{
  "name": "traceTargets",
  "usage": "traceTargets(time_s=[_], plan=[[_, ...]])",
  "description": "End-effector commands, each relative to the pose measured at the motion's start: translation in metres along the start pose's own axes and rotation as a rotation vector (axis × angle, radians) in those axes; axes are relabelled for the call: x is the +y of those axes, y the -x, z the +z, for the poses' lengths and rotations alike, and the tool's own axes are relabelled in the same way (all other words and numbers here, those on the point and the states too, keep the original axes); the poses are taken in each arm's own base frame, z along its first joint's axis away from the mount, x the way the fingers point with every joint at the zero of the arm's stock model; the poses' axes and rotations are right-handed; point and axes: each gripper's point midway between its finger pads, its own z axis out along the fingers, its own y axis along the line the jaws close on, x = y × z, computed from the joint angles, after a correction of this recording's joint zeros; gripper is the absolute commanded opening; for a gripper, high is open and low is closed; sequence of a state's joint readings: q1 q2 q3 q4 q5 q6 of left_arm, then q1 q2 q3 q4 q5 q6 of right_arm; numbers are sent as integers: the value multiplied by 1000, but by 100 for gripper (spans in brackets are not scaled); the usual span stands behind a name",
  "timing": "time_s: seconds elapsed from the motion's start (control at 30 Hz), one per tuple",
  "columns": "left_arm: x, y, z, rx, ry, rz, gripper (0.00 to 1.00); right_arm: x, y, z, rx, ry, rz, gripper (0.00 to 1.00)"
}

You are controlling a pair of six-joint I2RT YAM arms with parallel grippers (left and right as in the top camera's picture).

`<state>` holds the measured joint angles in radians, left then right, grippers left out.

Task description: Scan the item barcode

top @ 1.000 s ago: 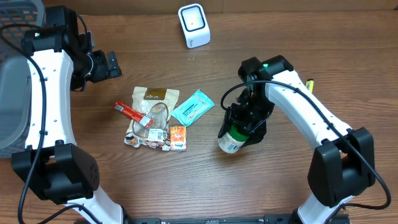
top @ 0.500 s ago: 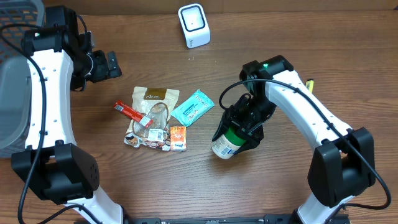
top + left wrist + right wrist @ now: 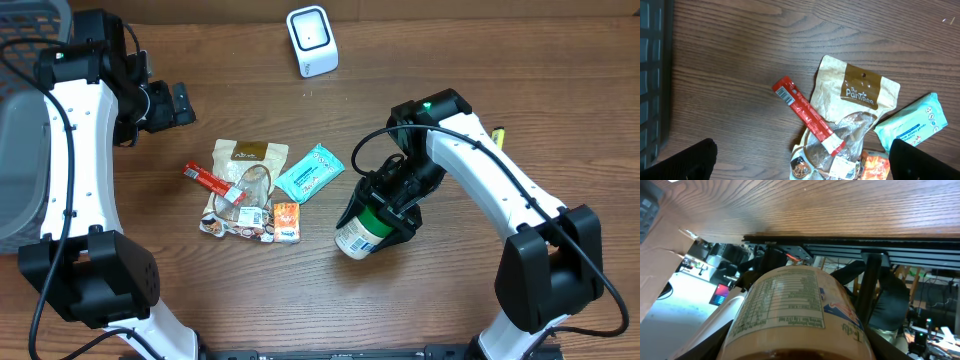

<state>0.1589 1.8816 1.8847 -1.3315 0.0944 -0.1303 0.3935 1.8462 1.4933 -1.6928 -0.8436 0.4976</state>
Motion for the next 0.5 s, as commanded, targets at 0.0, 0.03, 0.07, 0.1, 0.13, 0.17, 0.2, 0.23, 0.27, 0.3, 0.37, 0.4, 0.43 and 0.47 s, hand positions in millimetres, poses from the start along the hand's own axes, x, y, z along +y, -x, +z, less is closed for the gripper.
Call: traceTargets(time_s=[0.0, 0.03, 0.07, 0.1, 0.13, 0.17, 0.2, 0.23, 0.27, 0.3, 0.37, 0.4, 0.43, 0.47], plan=[[-2, -1, -1, -2, -8, 14, 100, 13, -10, -7, 11, 66, -28, 43], [-2, -1, -1, -2, -8, 15, 100, 14, -11, -7, 14, 71, -28, 43], [-2, -1, -1, -2, -8, 15, 100, 15, -12, -7, 19, 78, -28, 43], [-2, -1, -1, -2, -8, 14, 100, 16, -12, -7, 21, 82, -28, 43], [-2, -1, -1, -2, -8, 14, 100, 17, -12, -7, 23, 85, -28, 43], [-2, -1, -1, -2, -8, 14, 100, 17, -13, -7, 24, 85, -28, 43], [-2, -1, -1, -2, -8, 14, 100, 17, -13, -7, 23, 85, -28, 43], [-2, -1, -1, -2, -8, 15, 100, 17, -13, -7, 23, 85, -28, 43], [-2, -1, -1, -2, -8, 14, 100, 17, -13, -7, 23, 85, -28, 43], [-2, -1, -1, -2, -8, 14, 100, 17, -13, -7, 23, 85, -28, 43], [-2, -1, -1, -2, -8, 15, 100, 17, -13, -7, 24, 85, -28, 43], [-2, -1, -1, -2, -8, 14, 100, 17, -13, -7, 24, 86, -28, 43], [-2, -1, -1, -2, -8, 15, 100, 17, -13, -7, 25, 87, -28, 43], [-2, -1, -1, -2, -8, 15, 100, 17, -13, -7, 25, 88, -28, 43]])
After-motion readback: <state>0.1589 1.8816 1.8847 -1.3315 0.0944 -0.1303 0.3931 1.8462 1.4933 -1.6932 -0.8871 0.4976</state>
